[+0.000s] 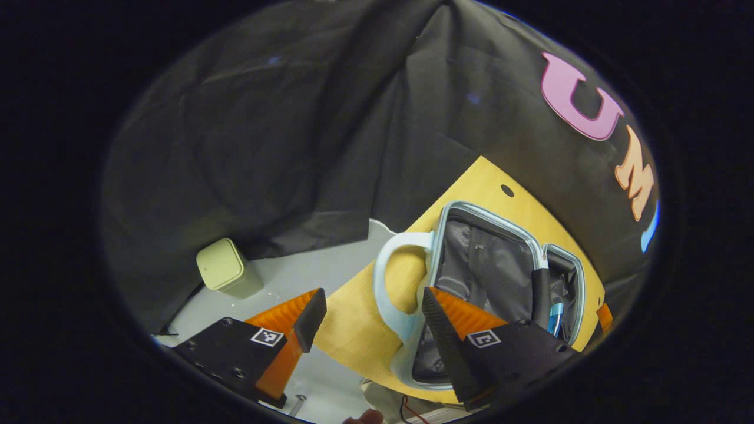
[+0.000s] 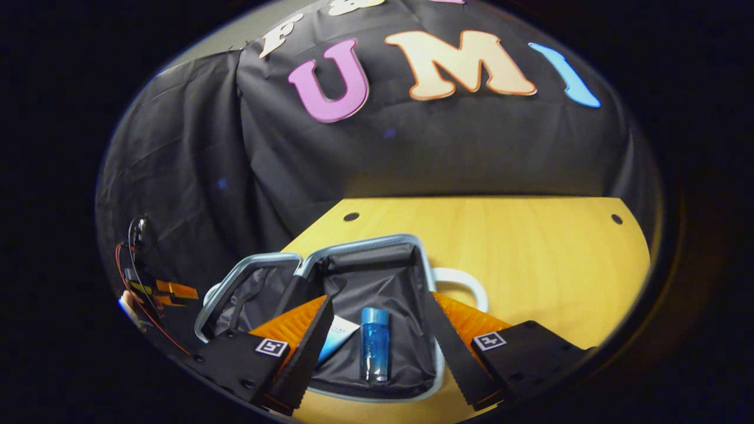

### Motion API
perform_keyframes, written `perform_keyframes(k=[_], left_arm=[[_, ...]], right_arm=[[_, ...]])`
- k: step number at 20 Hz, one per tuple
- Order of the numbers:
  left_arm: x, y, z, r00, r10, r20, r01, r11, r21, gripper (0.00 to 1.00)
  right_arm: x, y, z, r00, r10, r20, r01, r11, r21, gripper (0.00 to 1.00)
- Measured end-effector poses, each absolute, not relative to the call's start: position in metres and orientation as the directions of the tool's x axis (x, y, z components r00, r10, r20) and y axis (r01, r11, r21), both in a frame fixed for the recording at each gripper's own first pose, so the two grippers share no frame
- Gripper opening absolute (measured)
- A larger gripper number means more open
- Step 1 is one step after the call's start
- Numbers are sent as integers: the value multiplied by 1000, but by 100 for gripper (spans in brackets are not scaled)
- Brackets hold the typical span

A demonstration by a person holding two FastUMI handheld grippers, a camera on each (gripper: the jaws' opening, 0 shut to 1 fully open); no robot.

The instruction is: First open the suitcase, pack the skin care products into it, and then close the suitcase.

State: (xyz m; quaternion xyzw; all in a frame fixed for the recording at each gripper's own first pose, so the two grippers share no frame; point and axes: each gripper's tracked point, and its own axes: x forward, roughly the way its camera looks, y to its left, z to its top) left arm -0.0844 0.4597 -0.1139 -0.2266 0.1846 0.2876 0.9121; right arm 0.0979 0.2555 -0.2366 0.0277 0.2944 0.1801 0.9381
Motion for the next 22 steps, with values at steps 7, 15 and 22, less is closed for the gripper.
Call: perform_keyframes(k=[7, 15, 22], left_arm=[[-48, 482, -133, 803, 341, -488, -566, 694, -445, 95], [-9, 469, -149, 848, 195, -493, -488, 649, -584, 51], [-10, 468, -147, 849, 191, -492, -487, 644, -591, 7]], right_arm=[[108, 166, -171, 897, 140, -420, -142, 990, 25, 98], [103, 119, -147, 930, 14, -366, -38, 998, -58, 98], [95, 125, -151, 931, 25, -365, -60, 994, -86, 98]])
